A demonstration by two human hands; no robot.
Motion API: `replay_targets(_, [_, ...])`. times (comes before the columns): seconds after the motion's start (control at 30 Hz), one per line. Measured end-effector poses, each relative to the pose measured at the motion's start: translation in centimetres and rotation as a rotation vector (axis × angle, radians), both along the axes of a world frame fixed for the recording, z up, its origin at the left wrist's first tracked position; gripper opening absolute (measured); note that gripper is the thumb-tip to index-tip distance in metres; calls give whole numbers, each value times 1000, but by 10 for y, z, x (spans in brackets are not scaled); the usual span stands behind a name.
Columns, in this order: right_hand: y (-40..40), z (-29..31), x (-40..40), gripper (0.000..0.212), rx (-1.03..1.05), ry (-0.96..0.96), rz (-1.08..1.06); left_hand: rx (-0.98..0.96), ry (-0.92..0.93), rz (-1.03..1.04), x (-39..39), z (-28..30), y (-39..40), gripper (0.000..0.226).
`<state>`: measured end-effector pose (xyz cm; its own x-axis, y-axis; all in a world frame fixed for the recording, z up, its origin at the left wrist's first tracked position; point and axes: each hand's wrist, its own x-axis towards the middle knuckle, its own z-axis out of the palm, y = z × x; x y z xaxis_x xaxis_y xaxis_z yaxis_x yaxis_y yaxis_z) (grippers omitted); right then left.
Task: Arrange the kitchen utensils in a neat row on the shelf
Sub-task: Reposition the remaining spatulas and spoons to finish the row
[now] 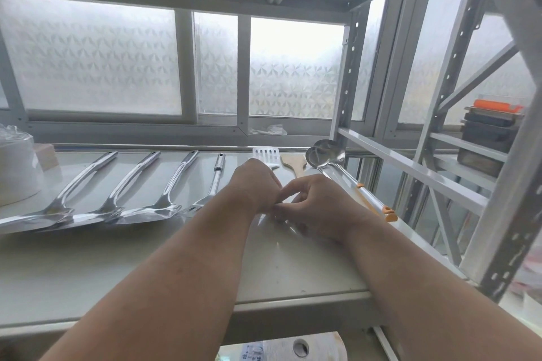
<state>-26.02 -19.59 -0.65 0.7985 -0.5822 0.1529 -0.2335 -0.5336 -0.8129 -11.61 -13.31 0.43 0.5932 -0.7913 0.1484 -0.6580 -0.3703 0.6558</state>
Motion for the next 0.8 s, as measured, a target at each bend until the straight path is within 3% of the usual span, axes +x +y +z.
replay_targets(0.5, [-3, -3, 1, 20, -10, 2, -11, -25, -10, 29, -1, -2, -1, 20])
replay_targets(0.63, [-3, -4, 2, 19, -19, -22, -12, -157, -60, 107, -6, 3, 5, 29])
replay_targets(0.8, [7, -7, 1, 14, -375, -153, -121, -350, -116, 165, 0, 8, 31, 29])
